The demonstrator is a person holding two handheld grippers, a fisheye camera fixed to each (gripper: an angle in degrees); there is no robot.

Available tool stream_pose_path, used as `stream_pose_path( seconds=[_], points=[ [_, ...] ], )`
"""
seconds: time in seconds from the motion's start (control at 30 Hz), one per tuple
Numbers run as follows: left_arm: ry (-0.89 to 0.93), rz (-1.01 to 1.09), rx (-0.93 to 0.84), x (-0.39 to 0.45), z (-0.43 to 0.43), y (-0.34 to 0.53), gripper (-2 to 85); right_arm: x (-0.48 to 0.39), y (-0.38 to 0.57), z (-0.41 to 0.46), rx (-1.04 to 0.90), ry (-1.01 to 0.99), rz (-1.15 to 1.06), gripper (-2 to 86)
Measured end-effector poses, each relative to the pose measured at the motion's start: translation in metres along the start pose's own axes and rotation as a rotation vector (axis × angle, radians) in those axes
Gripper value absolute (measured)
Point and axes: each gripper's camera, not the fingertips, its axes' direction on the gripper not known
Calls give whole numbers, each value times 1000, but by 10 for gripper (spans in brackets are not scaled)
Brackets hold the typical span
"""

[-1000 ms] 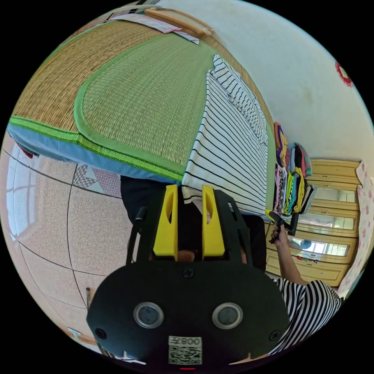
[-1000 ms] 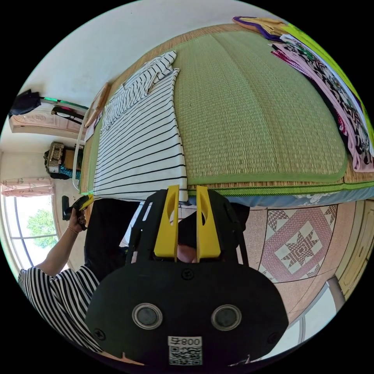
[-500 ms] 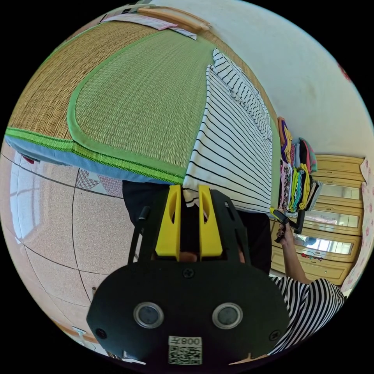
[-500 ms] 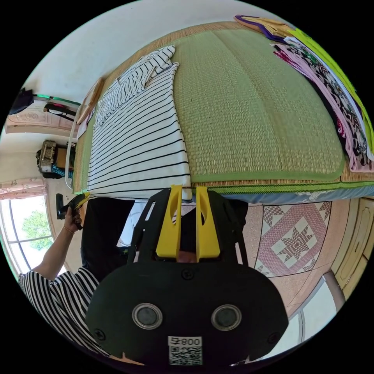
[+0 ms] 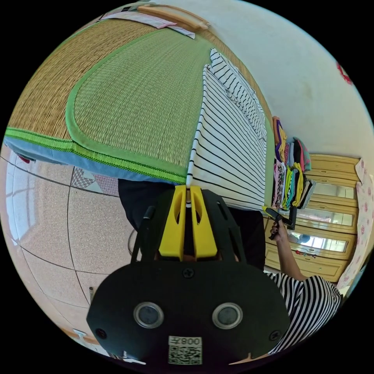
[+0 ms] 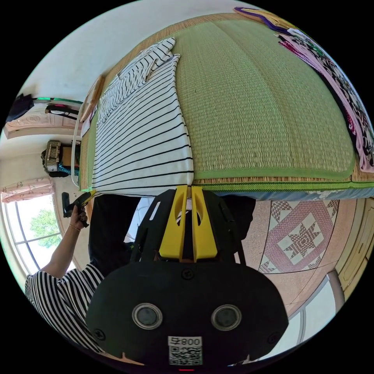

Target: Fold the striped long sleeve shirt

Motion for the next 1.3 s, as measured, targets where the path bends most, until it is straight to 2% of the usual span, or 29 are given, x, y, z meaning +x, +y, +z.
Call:
stream_pose_path(
  seconds=[0.4, 0.73, 1.3],
  points=[
    [166, 57, 93, -27, -22, 71, 11, 28, 44, -8, 92, -242, -66, 13],
    [246, 94, 139, -63, -51, 145, 9, 41, 95, -5, 110, -304, -141, 13],
    [363, 119, 228, -134, -102, 286, 8, 63, 236, 11, 143, -423, -227, 12]
  ],
)
